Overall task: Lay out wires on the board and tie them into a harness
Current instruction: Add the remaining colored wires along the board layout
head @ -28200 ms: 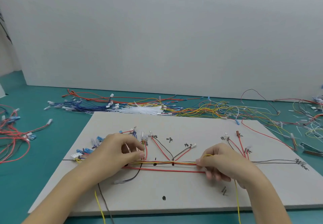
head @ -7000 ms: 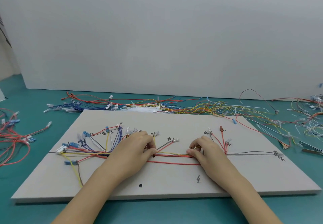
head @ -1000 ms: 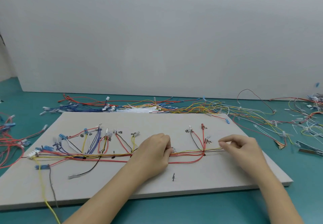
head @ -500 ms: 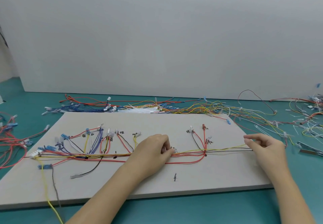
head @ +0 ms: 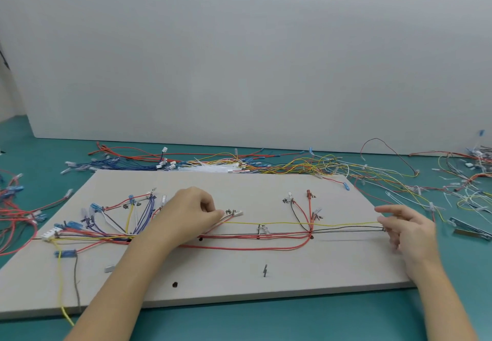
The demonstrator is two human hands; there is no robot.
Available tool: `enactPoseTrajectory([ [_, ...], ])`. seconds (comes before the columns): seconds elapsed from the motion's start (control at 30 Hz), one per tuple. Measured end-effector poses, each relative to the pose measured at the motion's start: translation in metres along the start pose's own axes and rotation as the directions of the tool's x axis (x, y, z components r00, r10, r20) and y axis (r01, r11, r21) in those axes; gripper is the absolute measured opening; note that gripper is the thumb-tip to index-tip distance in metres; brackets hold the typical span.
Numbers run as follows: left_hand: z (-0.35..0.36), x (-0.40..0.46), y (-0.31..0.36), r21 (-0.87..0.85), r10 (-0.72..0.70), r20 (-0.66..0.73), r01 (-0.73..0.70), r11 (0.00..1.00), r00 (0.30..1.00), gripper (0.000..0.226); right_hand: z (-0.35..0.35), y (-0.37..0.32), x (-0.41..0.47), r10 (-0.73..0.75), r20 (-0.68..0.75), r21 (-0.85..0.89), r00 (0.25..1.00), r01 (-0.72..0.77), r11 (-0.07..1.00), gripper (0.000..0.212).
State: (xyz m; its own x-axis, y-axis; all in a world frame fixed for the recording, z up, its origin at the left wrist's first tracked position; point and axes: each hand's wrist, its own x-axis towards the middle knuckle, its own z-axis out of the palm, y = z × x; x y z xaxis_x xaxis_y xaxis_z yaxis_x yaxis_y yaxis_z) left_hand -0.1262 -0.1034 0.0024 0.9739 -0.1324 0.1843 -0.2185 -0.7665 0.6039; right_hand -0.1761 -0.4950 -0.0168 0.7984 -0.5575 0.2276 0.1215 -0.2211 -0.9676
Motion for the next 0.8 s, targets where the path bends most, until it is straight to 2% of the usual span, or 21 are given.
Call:
enactPoseTrajectory([
  [0.17, -0.018, -0.002, -0.007, -0.085, -0.079, 0.139, 0.091, 0.992, 0.987, 0.022, -0.004, 0.006, 0.002, -0.007, 0.005, -0.02, 1.0, 0.007, 1.0, 0.015],
  [0.33, -0.027, -0.007, -0.012, -0.195, -0.075, 0.237, 0.123, 0.973, 0.968, 0.013, -0.004, 0.005, 0.001, 0.049, -0.018, 0.082, 0.999, -0.047, 0.996, 0.007],
  [0.47, -0.027, -0.009, -0.01, -0.154, -0.064, 0.275, 0.11, 0.982, 0.959, 0.009, -0.007, 0.006, 0.001, 0.109, -0.032, 0.126, 0.994, -0.104, 0.987, 0.006],
  [0.63, -0.023, -0.009, -0.008, -0.116, -0.083, 0.286, 0.12, 0.986, 0.955, 0.01, -0.012, 0.008, 0.002, 0.161, -0.038, 0.044, 0.986, -0.159, 0.986, 0.008],
  [0.7, -0.022, -0.008, -0.008, -0.126, -0.08, 0.291, 0.121, 0.985, 0.953, 0.012, -0.011, 0.008, 0.002, 0.148, -0.063, 0.0, 0.987, -0.148, 0.989, 0.009],
  [0.8, -0.021, -0.008, -0.008, -0.129, -0.085, 0.294, 0.127, 0.983, 0.952, 0.013, -0.011, 0.01, 0.003, 0.091, -0.07, -0.153, 0.993, -0.101, 0.983, 0.011],
])
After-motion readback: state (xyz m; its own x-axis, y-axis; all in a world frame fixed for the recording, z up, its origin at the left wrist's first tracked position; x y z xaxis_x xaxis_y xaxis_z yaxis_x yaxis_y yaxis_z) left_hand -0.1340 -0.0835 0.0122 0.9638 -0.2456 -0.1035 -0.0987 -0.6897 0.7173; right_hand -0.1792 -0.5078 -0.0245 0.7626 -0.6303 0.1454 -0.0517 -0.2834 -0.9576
